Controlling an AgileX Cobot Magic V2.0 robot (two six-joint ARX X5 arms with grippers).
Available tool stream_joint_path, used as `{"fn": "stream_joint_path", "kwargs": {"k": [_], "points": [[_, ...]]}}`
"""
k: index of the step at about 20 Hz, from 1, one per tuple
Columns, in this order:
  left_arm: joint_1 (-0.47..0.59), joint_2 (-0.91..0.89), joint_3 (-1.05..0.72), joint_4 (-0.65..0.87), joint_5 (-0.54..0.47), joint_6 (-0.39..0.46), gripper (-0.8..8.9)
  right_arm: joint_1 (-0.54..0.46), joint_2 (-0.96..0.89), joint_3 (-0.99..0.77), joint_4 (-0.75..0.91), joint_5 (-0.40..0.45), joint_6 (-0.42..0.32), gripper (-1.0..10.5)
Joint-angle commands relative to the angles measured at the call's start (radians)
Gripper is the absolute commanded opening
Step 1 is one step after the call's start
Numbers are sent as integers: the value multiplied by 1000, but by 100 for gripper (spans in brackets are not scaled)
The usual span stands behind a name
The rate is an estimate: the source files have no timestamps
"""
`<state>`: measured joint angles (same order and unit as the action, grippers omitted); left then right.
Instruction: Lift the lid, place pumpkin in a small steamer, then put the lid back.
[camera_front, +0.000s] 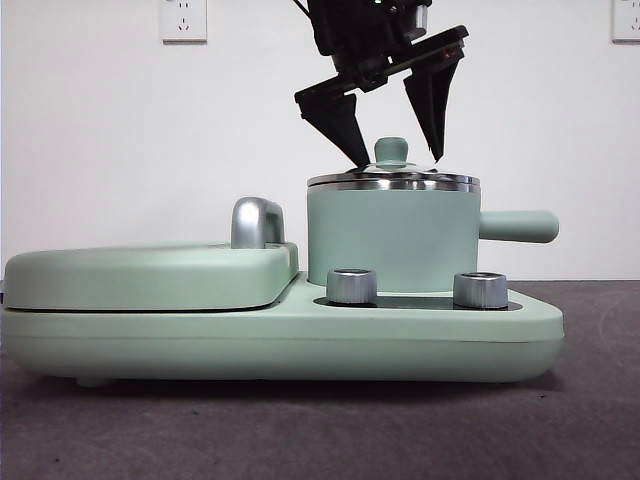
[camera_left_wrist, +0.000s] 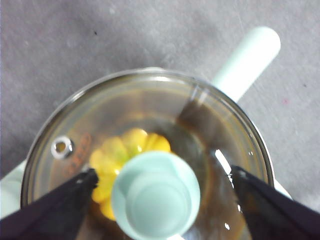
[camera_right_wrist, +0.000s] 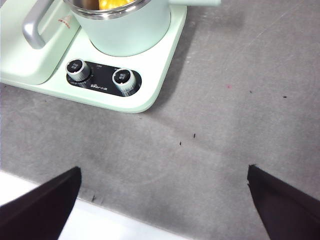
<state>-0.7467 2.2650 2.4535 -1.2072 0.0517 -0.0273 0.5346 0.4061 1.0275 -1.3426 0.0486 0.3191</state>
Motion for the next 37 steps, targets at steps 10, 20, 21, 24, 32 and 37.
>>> {"fn": "stream_joint_path", "kwargs": {"k": [10,20,21,24,32,37], "points": [[-8,-441,-217,-203,10,-64,458,6,2,8,-81,-29,10,544],[-17,-967,-970,-2,10,-20,459,6,3,8,-80,-47,-7,543],[-10,-1018,-1033,37,11,-32,459,6,3,8,-80,-44,-8,543],[2,-1173,-1215,174,11,-78,459,6,4,7,-73,-40,-12,542],[1,-1524,-1572,409,10,-151,357,6,4,5,326,-99,-64,477],[1,-1653,-1641,496,5,-150,12,5,4,5,402,-130,-117,41]]}}
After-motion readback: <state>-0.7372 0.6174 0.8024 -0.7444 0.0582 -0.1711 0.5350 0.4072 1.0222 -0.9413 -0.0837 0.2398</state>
